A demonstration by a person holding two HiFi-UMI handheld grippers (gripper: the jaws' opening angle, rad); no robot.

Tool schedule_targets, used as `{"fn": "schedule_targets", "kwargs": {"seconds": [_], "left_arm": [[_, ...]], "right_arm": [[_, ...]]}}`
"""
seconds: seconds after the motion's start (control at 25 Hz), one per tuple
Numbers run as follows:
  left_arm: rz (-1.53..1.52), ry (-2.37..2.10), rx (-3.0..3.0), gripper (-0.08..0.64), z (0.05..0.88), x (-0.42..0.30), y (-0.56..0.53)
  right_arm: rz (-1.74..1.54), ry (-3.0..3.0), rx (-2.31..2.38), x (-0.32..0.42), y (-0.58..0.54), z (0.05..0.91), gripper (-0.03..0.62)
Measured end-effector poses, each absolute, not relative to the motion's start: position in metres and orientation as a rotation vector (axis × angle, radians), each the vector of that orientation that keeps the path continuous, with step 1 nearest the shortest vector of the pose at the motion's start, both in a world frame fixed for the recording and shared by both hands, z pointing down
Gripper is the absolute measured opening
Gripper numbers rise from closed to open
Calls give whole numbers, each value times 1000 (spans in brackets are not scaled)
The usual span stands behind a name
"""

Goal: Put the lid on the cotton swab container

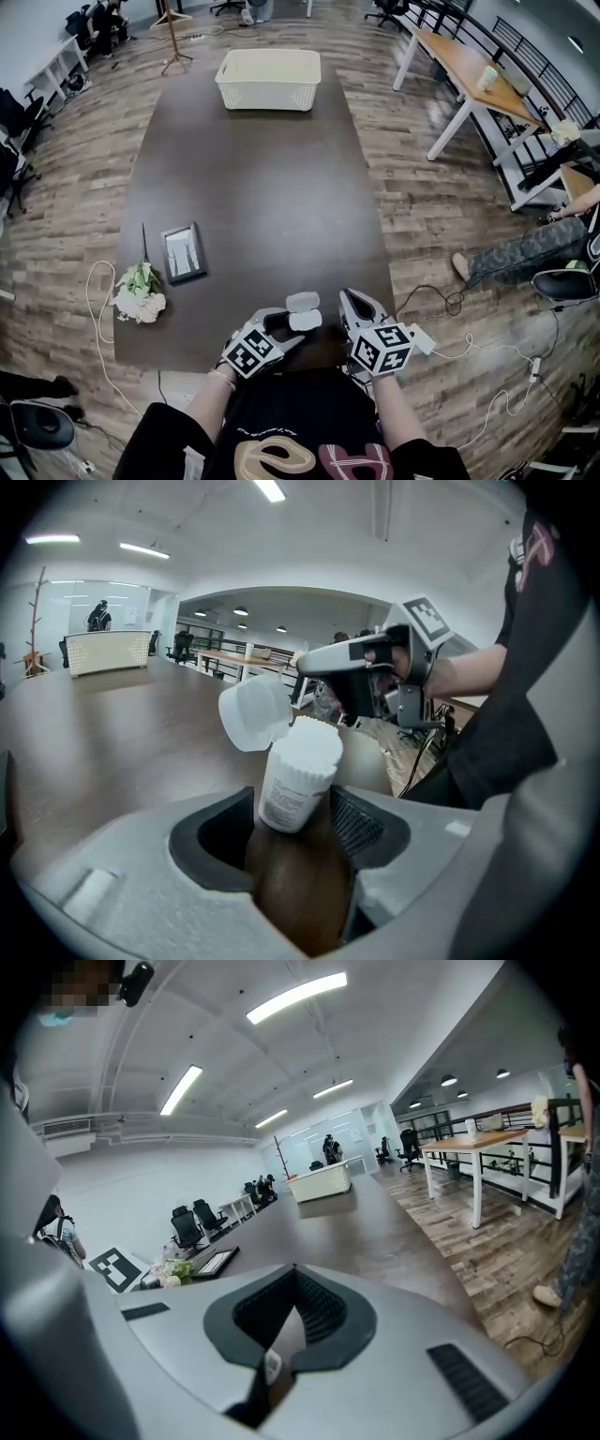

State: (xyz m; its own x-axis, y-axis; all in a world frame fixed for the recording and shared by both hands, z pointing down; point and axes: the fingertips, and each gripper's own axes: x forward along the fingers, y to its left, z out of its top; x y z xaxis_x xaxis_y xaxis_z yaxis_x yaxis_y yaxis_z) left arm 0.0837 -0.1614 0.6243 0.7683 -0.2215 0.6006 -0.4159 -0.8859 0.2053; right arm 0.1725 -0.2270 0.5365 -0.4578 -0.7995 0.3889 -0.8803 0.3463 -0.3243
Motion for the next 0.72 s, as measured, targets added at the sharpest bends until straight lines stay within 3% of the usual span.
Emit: {"fn": "schedule_targets", "kwargs": {"seconds": [0.72], "left_arm": [[970,-428,2720,230,628,97,-164]], "right_arm": [[982,-2374,1303,156,-250,568,8]]}}
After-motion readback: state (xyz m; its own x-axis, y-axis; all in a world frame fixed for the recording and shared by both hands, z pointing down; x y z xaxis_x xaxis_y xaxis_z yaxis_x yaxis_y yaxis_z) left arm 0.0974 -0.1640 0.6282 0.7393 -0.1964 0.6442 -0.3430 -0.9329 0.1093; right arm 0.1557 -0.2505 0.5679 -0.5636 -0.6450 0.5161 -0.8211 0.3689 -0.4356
